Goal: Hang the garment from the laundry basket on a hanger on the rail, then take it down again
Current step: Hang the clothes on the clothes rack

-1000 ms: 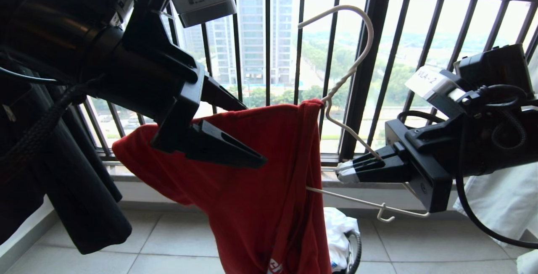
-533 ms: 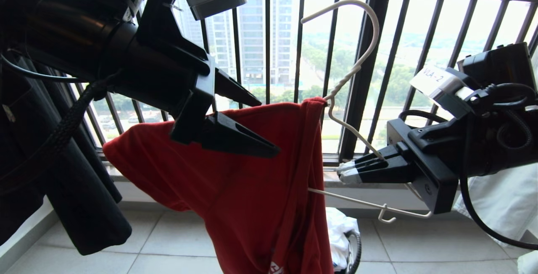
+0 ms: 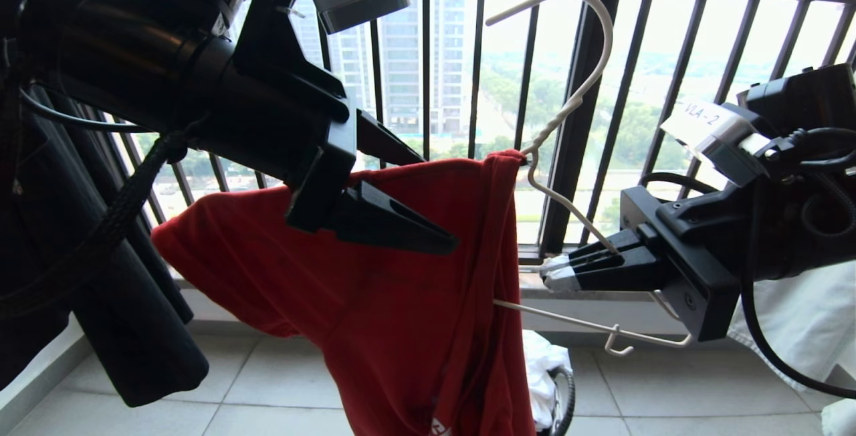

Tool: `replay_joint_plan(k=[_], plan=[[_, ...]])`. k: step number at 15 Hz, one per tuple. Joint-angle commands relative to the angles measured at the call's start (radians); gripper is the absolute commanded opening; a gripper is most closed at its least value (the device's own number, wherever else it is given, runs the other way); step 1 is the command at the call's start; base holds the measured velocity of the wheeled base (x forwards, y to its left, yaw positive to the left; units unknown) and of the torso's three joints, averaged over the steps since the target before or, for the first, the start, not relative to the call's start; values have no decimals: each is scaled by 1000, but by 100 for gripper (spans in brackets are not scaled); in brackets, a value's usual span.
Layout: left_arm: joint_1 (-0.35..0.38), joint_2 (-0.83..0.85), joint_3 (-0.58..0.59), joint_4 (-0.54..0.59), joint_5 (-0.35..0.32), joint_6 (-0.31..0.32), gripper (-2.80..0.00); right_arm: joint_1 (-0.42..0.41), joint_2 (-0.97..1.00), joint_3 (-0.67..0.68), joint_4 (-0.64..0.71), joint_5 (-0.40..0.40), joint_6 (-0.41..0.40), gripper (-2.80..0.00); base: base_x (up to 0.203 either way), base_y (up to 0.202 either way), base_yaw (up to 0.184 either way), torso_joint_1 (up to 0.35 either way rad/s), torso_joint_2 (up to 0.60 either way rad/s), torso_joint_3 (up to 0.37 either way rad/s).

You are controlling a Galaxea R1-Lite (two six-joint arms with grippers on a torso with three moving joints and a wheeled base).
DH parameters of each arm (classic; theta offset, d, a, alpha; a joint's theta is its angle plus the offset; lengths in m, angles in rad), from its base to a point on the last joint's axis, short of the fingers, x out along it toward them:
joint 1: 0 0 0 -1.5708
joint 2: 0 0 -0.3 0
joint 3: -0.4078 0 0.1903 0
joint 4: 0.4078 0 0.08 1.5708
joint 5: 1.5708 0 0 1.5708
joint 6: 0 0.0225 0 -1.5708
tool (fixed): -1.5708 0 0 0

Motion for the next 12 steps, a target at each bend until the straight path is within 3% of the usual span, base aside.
replay_joint_plan(k=[1, 9, 10, 12], plan=[[-1, 2, 0, 4, -3, 2, 0, 0, -2, -1, 1, 7, -2, -280, 0, 0, 0, 0, 0, 0], [-1, 4, 0, 4, -3, 4, 0, 0, -2, -2, -1, 8, -1, -280, 0, 0, 0, 0, 0, 0], [-1, 4, 0, 4, -3, 4, -280, 0, -2, -2, -1, 8, -1, -280, 0, 0, 0, 0, 0, 0], [-1, 6, 0, 4, -4, 4, -280, 0, -2, -3, -1, 8, 1, -280, 0, 0, 0, 0, 0, 0]])
